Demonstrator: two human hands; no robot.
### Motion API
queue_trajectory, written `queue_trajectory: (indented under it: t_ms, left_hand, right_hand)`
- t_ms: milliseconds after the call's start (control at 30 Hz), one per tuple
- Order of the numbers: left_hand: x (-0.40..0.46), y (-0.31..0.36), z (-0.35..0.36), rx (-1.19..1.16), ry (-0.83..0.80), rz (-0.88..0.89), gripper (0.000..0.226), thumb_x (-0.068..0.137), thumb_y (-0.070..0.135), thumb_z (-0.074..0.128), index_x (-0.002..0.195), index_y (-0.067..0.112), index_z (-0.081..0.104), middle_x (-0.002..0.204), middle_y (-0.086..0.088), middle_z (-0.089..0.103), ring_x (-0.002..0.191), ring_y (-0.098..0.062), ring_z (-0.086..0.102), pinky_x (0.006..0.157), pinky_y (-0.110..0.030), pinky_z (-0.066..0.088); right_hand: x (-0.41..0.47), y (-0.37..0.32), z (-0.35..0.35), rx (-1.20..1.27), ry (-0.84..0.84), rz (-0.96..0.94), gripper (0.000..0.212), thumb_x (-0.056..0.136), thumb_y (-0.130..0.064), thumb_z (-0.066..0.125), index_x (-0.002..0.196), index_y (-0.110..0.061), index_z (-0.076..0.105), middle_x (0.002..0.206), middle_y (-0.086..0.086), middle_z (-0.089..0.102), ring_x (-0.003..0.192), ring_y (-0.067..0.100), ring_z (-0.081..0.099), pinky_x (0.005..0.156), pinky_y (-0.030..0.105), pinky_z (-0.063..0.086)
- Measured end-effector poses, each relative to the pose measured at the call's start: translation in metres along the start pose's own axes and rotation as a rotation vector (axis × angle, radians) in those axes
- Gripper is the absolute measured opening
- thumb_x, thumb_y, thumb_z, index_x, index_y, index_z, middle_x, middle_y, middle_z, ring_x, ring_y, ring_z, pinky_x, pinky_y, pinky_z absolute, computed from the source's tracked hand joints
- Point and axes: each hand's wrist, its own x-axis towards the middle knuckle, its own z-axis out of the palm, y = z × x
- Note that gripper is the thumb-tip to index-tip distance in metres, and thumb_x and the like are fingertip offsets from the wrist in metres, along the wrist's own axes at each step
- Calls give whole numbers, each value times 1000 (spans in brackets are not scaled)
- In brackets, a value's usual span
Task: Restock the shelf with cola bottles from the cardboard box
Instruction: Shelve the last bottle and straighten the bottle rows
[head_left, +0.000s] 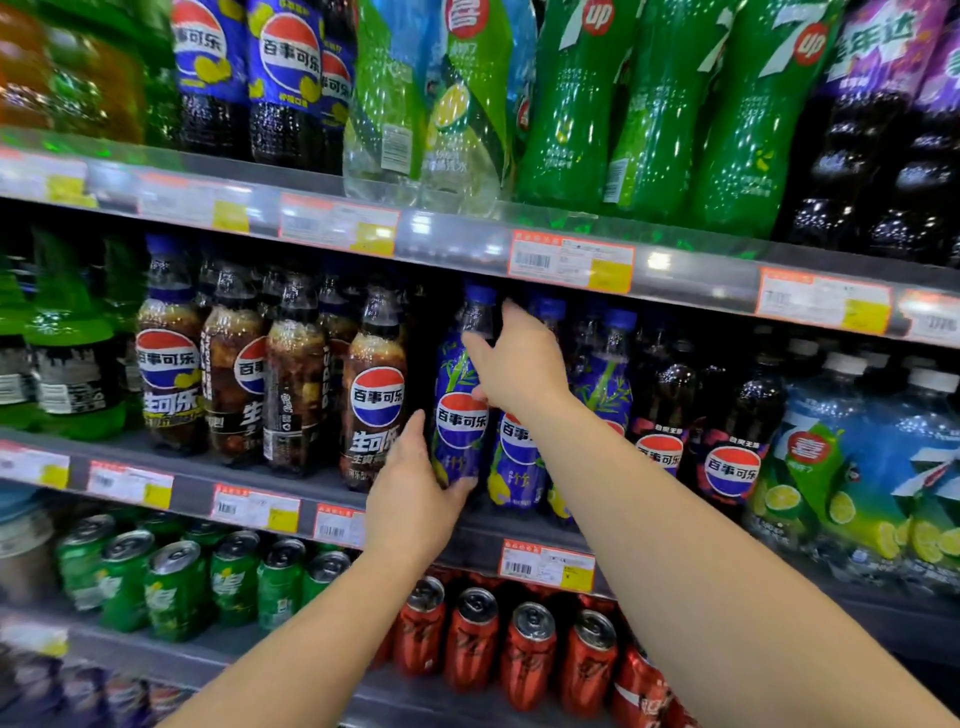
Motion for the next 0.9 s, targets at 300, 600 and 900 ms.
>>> queue_trajectory:
  t_ms: [300,600,900]
  left_hand:
    - [9,-10,2,4,-53,42,73,78,31,73,140,24,35,111,-4,67,100,-24,62,75,-29,45]
    - [8,-32,-55,-27,331,93,59,69,36,80,119,24,52,109,3,59,103,-17,56,87,-33,48]
    - [39,-59,-60,-156,21,-135,76,66,31,85,130,20,44,93,15,58,96,-19,62,83,-33,51]
  right_hand:
    - [9,1,12,-95,-9,103,40,88,-40,63,112,-9,57,98,18,70,90,37,68,82,44,55]
    - [-15,-4,19,273,285,-160,26,84,-29,68,108,-20,62,95,-2,63,81,16,62,72,24,44]
    - [9,-49,69,480,-246,148,56,90,-25,63,140,-13,41,85,-2,60,51,20,67,45,30,57]
